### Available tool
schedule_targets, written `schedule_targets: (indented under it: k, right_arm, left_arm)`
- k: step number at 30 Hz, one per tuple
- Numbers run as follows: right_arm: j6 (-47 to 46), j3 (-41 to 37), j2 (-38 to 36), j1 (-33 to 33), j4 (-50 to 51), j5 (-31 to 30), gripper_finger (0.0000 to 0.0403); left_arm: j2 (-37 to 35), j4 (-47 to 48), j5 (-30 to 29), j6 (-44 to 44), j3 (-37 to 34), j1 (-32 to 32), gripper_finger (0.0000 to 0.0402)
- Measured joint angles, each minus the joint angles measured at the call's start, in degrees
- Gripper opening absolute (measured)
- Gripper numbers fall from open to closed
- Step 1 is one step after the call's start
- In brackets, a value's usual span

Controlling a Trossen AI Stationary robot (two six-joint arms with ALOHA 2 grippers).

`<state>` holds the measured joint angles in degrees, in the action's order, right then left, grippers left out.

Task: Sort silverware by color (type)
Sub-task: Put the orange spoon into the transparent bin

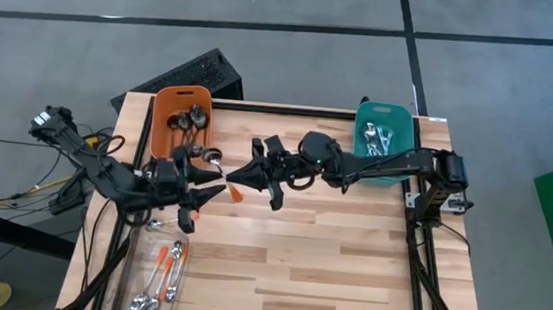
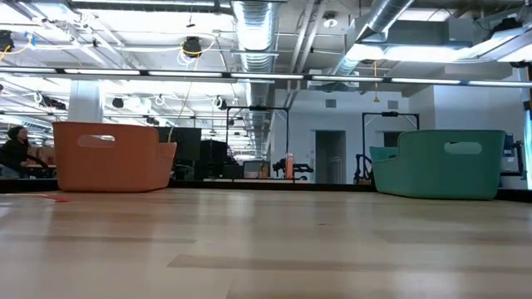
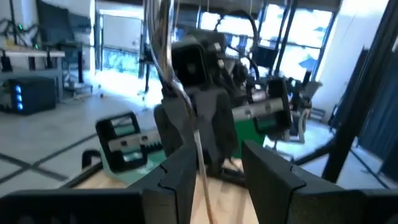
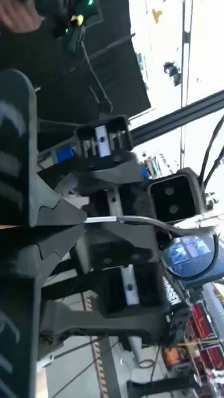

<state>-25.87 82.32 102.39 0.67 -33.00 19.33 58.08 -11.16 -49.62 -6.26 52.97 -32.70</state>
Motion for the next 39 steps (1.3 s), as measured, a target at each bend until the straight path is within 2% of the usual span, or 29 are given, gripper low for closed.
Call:
schedule_targets:
  k: [4,12,15,19,23,27,31,34,37,39]
  right_arm:
    - [1.10,0.04,0.00,0.11,0.85,-1.21,0.0006]
    - [3.87,-0.04,0.06,0.12,2.82,-1.48,0.0008]
    - [3.87,-0.06,0.06,0.13,2.90,-1.48,0.0009]
    - [3.87,-0.08,0.06,0.06,2.89,-1.42,0.0010]
    - [0.00,-0.11,0.11,-0.48,2.77,-1.53,0.0021]
    - [-3.52,-0.11,0.13,-0.57,7.04,-1.93,0.0056]
    - [-3.54,-0.11,0.11,-0.57,15.05,-4.20,0.0094]
    - [-3.52,-0.11,0.13,-0.53,20.55,-4.32,0.0113]
    - [-3.52,-0.11,0.11,-0.57,25.15,-4.32,0.0120]
    - [-3.47,-0.11,0.11,-0.57,27.58,-4.30,0.0121]
  left_arm:
    - [-0.57,-1.29,-1.29,0.98,0.00,0.88,0.0115]
    - [-0.87,-0.99,-0.09,-1.03,0.04,3.14,0.0108]
    - [-0.90,0.69,0.75,-2.61,0.07,4.17,0.0079]
    - [-0.99,3.19,2.30,-4.55,0.07,4.81,0.0013]
    - [-1.77,8.15,2.88,-9.57,0.15,4.69,0.0002]
    - [-4.28,20.31,3.18,-23.55,0.15,2.03,0.0002]
    - [-6.07,36.91,10.96,-46.19,0.15,-3.15,0.0001]
    - [-4.82,48.75,16.34,-66.44,0.15,-9.91,0.0001]
    - [-1.71,56.79,16.66,-86.84,0.11,-18.50,0.0000]
    - [0.70,58.53,16.20,-97.52,0.11,-23.85,0.0000]
